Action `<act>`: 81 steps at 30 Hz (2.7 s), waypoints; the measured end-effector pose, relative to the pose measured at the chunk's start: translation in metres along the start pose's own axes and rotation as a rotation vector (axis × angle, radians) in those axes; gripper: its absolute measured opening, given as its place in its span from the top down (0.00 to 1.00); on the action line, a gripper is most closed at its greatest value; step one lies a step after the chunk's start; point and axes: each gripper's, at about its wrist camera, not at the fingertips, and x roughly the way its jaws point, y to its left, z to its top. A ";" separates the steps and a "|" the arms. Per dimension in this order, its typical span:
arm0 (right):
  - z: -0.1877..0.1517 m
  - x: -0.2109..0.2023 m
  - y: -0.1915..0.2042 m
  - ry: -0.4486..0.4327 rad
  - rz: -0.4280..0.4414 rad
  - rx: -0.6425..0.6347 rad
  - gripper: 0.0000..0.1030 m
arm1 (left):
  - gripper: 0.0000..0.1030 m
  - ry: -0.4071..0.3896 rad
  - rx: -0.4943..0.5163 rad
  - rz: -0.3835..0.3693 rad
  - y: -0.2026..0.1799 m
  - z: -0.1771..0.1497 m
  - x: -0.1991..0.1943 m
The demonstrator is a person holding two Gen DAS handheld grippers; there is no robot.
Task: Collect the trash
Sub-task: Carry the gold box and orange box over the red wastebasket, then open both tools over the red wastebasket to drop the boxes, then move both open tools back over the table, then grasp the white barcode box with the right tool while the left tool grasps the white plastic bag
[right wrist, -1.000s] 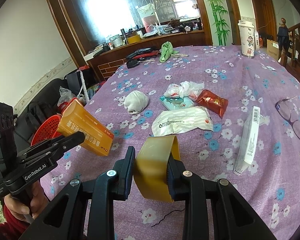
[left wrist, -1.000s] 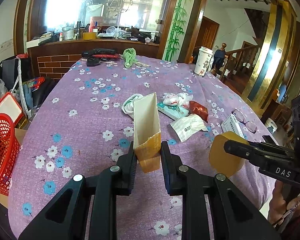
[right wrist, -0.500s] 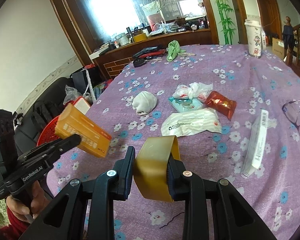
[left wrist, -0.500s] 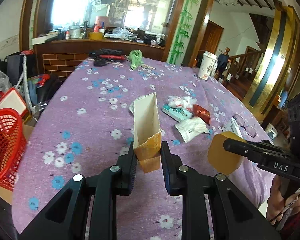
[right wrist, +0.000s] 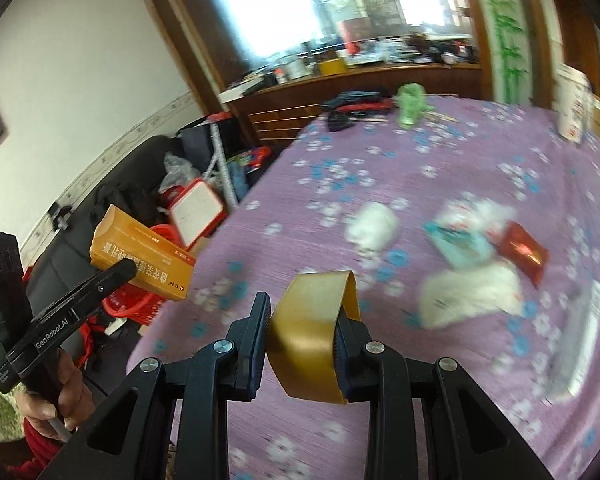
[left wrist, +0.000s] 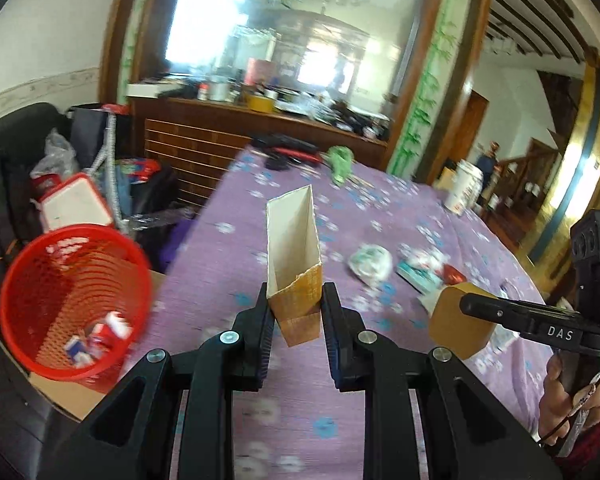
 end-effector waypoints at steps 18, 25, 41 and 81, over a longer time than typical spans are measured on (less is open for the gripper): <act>0.055 0.133 0.185 0.149 0.264 -0.190 0.70 | 0.79 -0.027 -0.180 0.272 0.166 0.005 -0.028; 0.062 0.179 0.223 0.189 0.294 -0.198 0.70 | 0.79 -0.033 -0.217 0.290 0.189 0.004 -0.027; 0.043 0.106 0.149 0.076 0.153 -0.150 0.39 | 0.40 -0.077 -0.125 0.235 0.134 -0.001 -0.041; -0.057 -0.042 -0.206 0.034 -0.438 0.428 0.81 | 0.21 0.235 0.390 -0.145 -0.171 -0.038 0.087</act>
